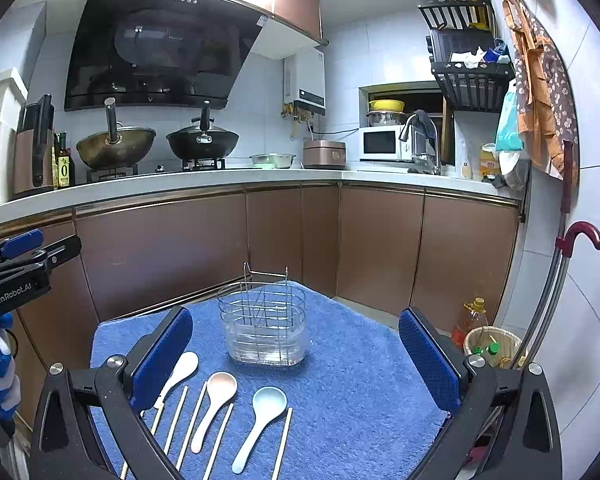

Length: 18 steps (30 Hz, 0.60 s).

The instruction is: Organize utensils

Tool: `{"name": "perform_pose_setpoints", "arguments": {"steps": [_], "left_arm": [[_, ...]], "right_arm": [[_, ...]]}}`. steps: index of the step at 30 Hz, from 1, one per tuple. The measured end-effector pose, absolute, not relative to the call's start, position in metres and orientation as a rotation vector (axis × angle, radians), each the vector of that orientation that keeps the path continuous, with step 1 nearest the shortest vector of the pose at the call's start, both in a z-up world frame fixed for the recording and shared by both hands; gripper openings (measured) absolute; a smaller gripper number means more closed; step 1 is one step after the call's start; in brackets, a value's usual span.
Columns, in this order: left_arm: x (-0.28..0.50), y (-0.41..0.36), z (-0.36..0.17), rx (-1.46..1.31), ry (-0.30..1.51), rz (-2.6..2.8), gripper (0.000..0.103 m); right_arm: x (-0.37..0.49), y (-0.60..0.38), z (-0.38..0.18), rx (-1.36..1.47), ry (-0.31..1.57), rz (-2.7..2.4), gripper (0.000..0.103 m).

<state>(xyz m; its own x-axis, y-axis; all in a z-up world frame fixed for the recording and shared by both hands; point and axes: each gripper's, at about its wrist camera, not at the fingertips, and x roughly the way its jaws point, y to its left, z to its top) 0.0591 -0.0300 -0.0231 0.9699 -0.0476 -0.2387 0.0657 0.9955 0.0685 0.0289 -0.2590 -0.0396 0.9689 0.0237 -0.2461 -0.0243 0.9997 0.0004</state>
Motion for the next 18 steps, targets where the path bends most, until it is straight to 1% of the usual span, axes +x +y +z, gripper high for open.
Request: {"name": "perform_pose_setpoints", "arguments": {"steps": [15,18], "left_arm": [[0.034,-0.02,-0.016,0.067,0.203,-0.101,0.077],[0.031,-0.015,-0.012,0.071,0.226,-0.118,0.077]], "right_arm": [[0.006,-0.246,-0.021,-0.025,0.225,0.038,0.103],[-0.001,-0.242,-0.017,-0.033,0.223,0.046,0.103]]}}
